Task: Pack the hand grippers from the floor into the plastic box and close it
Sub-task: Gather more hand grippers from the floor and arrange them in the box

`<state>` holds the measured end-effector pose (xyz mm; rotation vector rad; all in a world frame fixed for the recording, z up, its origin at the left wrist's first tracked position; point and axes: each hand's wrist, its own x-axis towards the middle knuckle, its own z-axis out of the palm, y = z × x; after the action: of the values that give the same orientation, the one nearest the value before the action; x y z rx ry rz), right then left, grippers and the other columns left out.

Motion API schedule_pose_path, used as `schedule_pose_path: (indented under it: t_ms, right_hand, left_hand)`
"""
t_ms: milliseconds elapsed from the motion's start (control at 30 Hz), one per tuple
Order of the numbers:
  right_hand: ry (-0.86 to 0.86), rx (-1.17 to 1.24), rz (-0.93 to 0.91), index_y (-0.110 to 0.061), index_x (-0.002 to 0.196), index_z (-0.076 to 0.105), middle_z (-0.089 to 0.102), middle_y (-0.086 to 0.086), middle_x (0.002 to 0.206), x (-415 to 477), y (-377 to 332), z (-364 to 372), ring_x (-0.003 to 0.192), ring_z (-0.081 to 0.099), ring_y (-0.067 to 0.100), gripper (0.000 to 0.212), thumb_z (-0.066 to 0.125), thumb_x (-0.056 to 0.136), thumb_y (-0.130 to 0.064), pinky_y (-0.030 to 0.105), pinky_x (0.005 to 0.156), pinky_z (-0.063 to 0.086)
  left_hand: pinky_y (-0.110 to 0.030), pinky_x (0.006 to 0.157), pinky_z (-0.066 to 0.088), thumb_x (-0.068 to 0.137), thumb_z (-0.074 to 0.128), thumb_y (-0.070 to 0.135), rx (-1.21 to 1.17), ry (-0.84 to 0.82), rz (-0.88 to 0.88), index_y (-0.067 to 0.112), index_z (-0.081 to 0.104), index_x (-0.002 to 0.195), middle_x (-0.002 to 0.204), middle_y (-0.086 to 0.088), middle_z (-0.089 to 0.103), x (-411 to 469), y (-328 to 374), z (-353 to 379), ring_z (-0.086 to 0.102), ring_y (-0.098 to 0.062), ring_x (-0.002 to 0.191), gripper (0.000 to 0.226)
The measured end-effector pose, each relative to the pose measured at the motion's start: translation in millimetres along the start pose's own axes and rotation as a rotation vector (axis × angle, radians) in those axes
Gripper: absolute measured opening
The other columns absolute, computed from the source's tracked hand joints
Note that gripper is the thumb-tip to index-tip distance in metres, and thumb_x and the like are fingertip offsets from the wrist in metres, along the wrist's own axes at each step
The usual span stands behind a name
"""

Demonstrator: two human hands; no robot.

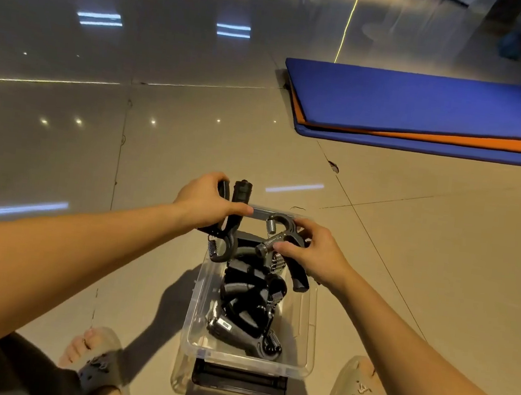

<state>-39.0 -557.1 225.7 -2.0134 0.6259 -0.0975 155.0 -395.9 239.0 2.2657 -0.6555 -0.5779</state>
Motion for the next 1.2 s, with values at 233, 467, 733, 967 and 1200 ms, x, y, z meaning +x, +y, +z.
schedule_pose_path:
  t_ms: [233,467,733,967,1200]
  right_hand:
    - [0.015,-0.189,-0.166,-0.024,0.123,0.070,0.073,-0.010,0.106,7,-19,-1,0.098,0.065,0.009,0.034,0.046,0.104,-0.038,0.039,0.090,0.053]
    - [0.075,-0.313,-0.157,-0.022,0.143,0.052,0.070,0.003,0.126,20,-34,10,0.119,0.063,0.023,0.047,0.048,0.102,-0.044,0.048,0.102,0.047]
    - [0.116,-0.413,-0.188,-0.022,0.148,0.045,0.069,0.001,0.118,21,-43,15,0.112,0.062,0.023,0.057,0.055,0.099,-0.049,0.046,0.096,0.051]
    - [0.104,-0.353,-0.200,-0.032,0.152,0.038,0.069,-0.004,0.089,19,-50,16,0.080,0.063,0.014,0.056,0.058,0.100,-0.038,0.043,0.080,0.056]
    - [0.049,-0.235,-0.188,-0.045,0.140,0.050,0.071,0.000,0.080,21,-44,2,0.062,0.064,0.016,0.044,0.058,0.099,-0.029,0.042,0.067,0.058]
  left_hand:
    - [-0.047,0.083,0.060,0.065,0.085,0.062,-0.042,0.213,0.060,0.025,0.048,0.136,0.121,-0.002,0.063,11,28,-1,0.065,-0.026,0.101,0.088]
    - [-0.045,0.073,0.062,0.059,0.084,0.067,-0.102,0.230,-0.001,0.028,0.051,0.122,0.105,0.000,0.064,9,43,10,0.068,-0.023,0.087,0.081]
    - [-0.047,0.073,0.062,0.059,0.088,0.060,-0.231,0.205,-0.031,0.028,0.050,0.115,0.100,-0.001,0.064,3,51,8,0.069,-0.024,0.085,0.075]
    - [-0.043,0.072,0.064,0.065,0.091,0.047,-0.382,0.124,-0.133,0.021,0.048,0.118,0.101,-0.006,0.065,-6,56,10,0.075,-0.023,0.076,0.073]
    - [-0.038,0.070,0.064,0.082,0.073,0.058,-0.241,-0.035,-0.093,0.011,0.055,0.117,0.102,-0.010,0.069,-3,52,-12,0.075,-0.024,0.077,0.061]
